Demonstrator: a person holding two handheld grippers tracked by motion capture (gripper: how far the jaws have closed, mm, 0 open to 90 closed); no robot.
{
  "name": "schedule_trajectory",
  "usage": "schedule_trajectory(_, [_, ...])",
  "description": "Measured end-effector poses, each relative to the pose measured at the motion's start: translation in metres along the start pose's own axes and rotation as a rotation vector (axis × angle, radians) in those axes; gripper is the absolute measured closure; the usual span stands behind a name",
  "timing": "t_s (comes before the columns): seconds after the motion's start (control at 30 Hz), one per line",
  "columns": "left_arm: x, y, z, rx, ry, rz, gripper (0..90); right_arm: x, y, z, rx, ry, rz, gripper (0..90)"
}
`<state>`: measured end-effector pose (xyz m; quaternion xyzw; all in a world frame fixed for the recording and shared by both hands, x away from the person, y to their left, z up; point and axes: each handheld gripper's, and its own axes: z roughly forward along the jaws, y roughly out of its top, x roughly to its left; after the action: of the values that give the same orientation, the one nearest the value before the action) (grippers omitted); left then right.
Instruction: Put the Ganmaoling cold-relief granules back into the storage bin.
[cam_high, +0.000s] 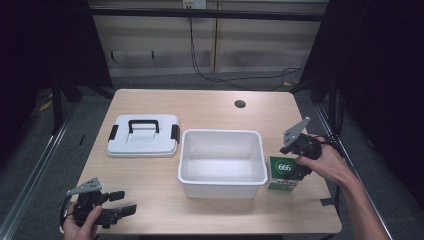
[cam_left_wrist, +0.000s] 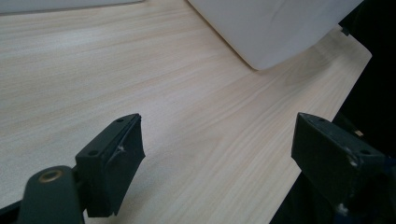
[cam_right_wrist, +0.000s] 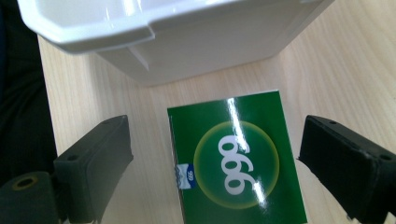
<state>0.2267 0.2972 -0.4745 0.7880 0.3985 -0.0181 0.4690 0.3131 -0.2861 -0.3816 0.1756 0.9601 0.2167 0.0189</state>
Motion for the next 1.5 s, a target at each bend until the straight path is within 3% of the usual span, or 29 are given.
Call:
schedule_trajectory(0.2, [0.0, 0.0, 0.0, -0.002, 0.003, -0.003, 16.8, -0.003, 0.002, 0.005, 0.108, -0.001, 0.001, 8.4])
schedule_trajectory(0.63, [-0.001, 0.0, 0.002, 0.009, -0.009, 0.002, 16.8, -0.01, 0.0, 0.018, 0.171, -0.003, -0.039, 8.4])
schedule_trajectory(0.87, [0.0, 0.0, 0.001, 0.013, -0.006, -0.001, 16.8, -0.011, 0.002, 0.034, 0.282, -0.001, -0.093, 8.5])
schedule_trajectory(1.13, [0.0, 0.0, 0.002, 0.018, 0.001, 0.003, 16.8, -0.011, 0.003, 0.041, 0.342, 0.02, -0.119, 12.2])
schedule_trajectory(1.27, [-0.001, 0.0, 0.002, 0.02, -0.003, 0.004, 16.8, -0.009, 0.004, 0.045, 0.364, 0.012, -0.158, 12.7])
schedule_trajectory(1.37, [0.0, 0.0, 0.002, 0.015, -0.007, 0.0, 16.9, -0.006, 0.003, 0.046, 0.379, 0.003, -0.131, 13.0])
schedule_trajectory(1.5, [0.0, 0.0, 0.002, 0.014, -0.008, -0.001, 16.9, -0.004, 0.004, 0.046, 0.381, -0.012, -0.159, 14.5])
